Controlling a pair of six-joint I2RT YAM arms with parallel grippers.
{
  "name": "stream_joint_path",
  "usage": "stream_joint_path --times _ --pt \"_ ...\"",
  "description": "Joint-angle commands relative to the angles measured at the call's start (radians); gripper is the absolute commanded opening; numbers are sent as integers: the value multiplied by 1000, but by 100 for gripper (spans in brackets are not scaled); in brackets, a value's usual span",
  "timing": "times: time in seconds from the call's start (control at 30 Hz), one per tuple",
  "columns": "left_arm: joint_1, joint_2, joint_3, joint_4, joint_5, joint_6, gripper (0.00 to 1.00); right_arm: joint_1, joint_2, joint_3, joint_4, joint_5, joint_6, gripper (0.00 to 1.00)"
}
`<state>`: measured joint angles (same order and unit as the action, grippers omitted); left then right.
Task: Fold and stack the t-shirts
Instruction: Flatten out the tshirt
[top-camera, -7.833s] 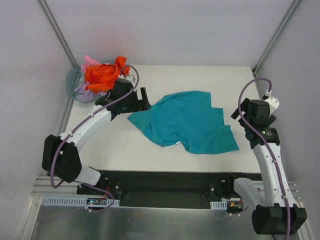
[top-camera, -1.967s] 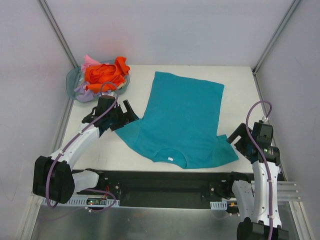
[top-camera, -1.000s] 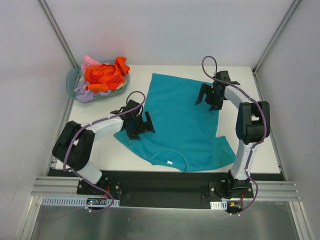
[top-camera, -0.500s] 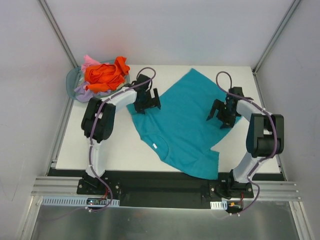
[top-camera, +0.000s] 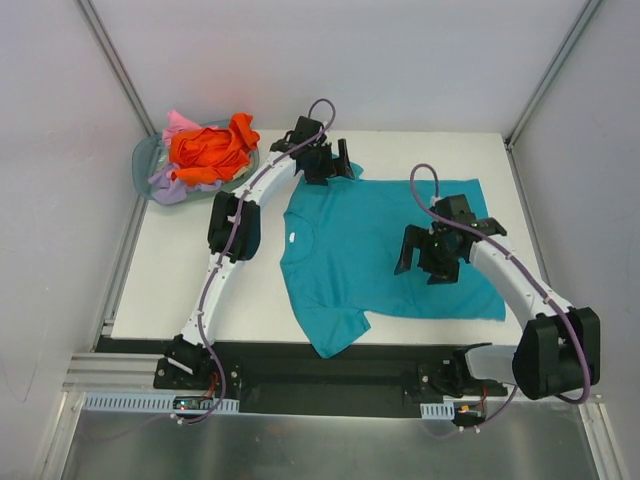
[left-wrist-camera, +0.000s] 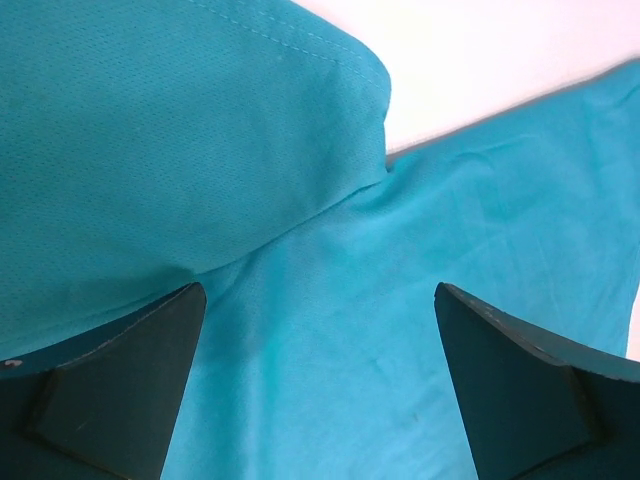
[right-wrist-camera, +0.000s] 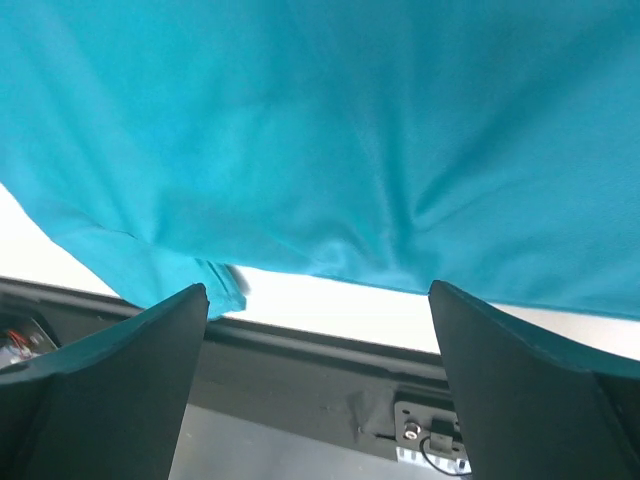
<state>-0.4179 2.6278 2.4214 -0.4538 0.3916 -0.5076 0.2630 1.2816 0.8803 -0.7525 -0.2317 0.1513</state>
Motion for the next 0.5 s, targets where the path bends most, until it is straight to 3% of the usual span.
stream_joint_path --times 0.0,0.2,0.47 --pt "-4 -173 -90 -16 -2 79 99 -50 -16 140 -45 100 -25 97" --pt "-31 -530 -471 -11 -126 104 99 -223 103 232 56 74 -55 97" --pt "-65 -646 -811 12 -119 27 99 -353 372 361 68 92 -74 97"
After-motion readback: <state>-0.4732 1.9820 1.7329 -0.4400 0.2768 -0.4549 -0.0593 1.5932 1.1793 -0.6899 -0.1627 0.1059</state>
